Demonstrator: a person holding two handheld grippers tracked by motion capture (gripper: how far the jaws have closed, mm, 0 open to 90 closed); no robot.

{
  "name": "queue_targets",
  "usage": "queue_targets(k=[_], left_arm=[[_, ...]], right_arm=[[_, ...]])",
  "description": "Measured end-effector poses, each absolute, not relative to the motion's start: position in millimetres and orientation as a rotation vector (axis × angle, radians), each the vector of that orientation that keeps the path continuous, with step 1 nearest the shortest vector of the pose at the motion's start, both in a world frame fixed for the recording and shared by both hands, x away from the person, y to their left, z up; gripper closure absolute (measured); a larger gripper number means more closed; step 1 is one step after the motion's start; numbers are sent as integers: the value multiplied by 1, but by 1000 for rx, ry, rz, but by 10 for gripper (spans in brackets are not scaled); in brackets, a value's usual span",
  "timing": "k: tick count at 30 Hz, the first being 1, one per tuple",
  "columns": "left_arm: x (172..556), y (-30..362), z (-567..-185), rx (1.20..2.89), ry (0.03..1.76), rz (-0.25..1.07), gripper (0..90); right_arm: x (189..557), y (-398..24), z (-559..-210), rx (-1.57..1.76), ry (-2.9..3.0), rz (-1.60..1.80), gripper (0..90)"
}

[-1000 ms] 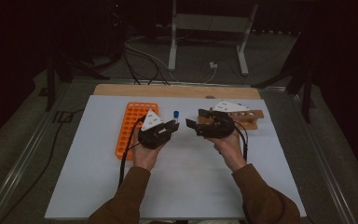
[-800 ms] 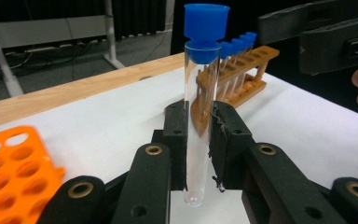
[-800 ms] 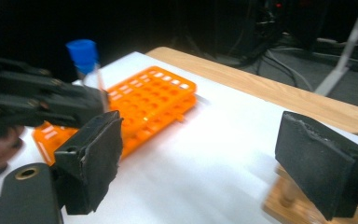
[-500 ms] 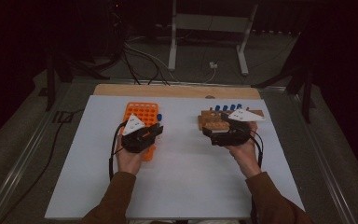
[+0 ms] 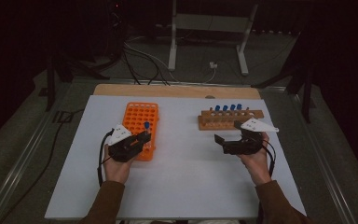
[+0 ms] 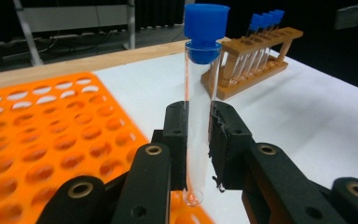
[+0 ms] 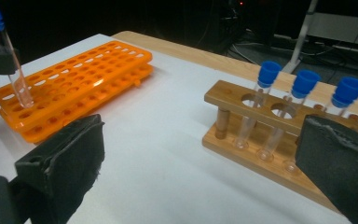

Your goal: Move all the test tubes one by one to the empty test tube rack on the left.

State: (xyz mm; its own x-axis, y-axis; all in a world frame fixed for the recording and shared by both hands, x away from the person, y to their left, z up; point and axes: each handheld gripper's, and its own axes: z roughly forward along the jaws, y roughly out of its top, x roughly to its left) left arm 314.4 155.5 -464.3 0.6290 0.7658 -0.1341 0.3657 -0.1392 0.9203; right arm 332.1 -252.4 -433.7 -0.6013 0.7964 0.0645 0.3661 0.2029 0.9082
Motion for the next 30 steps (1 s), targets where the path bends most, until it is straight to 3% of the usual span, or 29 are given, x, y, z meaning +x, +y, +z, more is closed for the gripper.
queue_targets(k=[12,18,30], left_arm=[[306,166,-482,1779,960,394,781],[303,157,-486,1909,937,436,780],[304,149,-494,1989,940,463,776]], right_arm=[[322,-260,-438,1090,2052,1387,14],[320,-259,-440,1092,2058,1392,14],[321,-258,-444,1098,2064,1380,15]])
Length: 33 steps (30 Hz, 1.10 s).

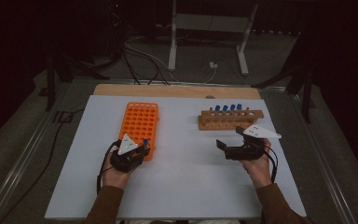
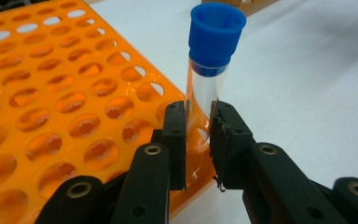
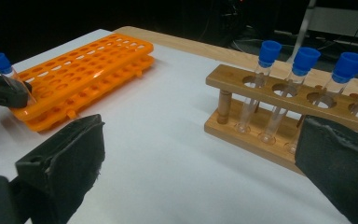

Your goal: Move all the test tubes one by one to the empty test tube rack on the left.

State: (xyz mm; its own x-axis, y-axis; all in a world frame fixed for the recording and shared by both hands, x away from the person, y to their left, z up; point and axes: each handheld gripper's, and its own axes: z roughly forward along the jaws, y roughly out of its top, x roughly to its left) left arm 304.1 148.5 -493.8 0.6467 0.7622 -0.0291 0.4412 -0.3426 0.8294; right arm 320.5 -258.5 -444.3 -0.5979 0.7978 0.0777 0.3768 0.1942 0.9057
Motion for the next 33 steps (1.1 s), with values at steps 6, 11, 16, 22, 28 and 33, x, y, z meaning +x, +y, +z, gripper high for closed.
queue_targets(k=[6,11,16,22,28,33], left_arm=[[304,149,-494,1968,951,439,741],[302,153,-491,1911,971,426,619],[295,164,-483,1824,998,433,543],[287,180,-476,1731,1009,445,404],[286,188,-470,1678,1067,528,151],[286,190,-470,1666,1101,547,11]], right_arm=[[321,-260,-445,1106,2062,1378,15],[321,-261,-444,1104,2055,1375,15],[325,-268,-438,1116,2031,1363,15],[335,-279,-431,1156,2002,1330,15],[356,-290,-427,1211,1986,1259,15],[372,-295,-427,1258,1971,1241,42]])
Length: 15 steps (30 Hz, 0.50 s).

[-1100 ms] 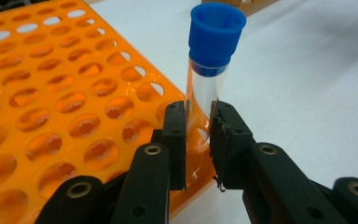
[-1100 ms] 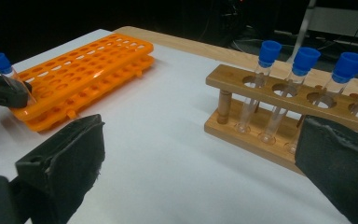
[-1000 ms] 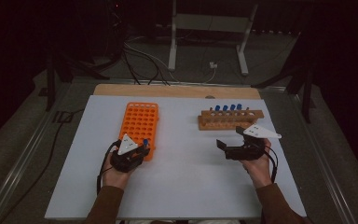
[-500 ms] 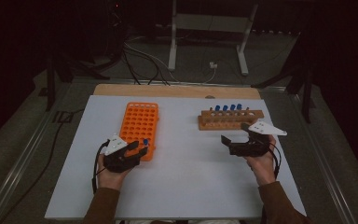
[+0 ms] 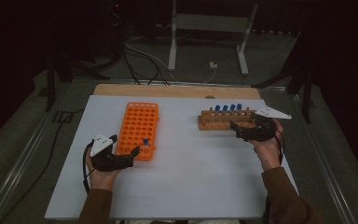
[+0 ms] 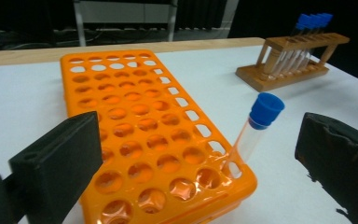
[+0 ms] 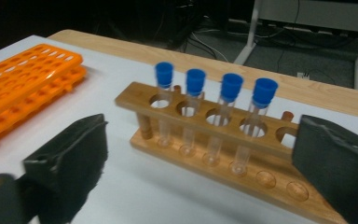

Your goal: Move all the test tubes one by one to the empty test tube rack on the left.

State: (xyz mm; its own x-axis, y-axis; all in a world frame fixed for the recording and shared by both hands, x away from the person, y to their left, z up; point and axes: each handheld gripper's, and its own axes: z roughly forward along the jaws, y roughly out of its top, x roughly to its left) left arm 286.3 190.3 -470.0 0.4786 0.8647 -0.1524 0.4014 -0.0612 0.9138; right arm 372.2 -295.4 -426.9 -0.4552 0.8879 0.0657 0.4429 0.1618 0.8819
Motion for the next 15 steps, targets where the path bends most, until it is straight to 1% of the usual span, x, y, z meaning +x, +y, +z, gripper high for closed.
queue_targets(k=[2,11,13,15], left_arm=[[286,191,-470,1659,1106,551,8],[287,193,-472,1643,1135,562,8],[287,193,-472,1643,1137,564,8],[287,193,-473,1639,1141,569,8]], right_arm=[[379,-297,-429,1282,1967,1233,53],[403,-304,-432,1362,1924,1193,164],[409,-306,-434,1378,1920,1177,213],[414,-307,-438,1389,1918,1155,304]])
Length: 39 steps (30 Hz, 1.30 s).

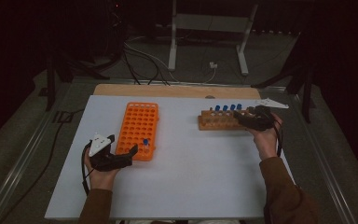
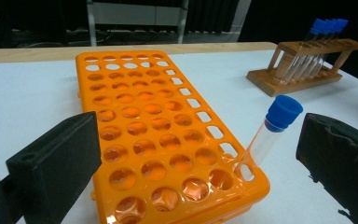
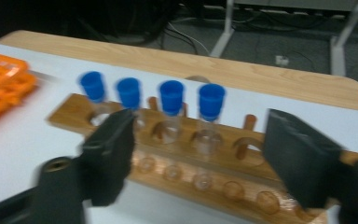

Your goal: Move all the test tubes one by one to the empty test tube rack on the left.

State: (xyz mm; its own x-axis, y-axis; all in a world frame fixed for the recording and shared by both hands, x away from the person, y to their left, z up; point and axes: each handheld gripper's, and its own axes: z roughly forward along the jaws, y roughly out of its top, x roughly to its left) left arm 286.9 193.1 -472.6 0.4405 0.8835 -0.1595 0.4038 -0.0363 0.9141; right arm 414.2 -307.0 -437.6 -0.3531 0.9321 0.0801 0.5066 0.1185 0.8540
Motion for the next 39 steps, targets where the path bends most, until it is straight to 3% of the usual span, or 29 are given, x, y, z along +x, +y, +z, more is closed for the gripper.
queue_targets(k=[4,11,29,39], left_arm=[[287,194,-473,1631,1145,575,8],[288,193,-474,1635,1148,576,8],[289,190,-477,1650,1146,569,8],[289,190,-477,1652,1146,568,8]], right_arm=[[422,-309,-446,1375,1925,1144,591],[430,-304,-458,1362,1925,1127,733],[435,-298,-466,1365,1886,1136,772],[431,-301,-450,1325,1858,1158,773]])
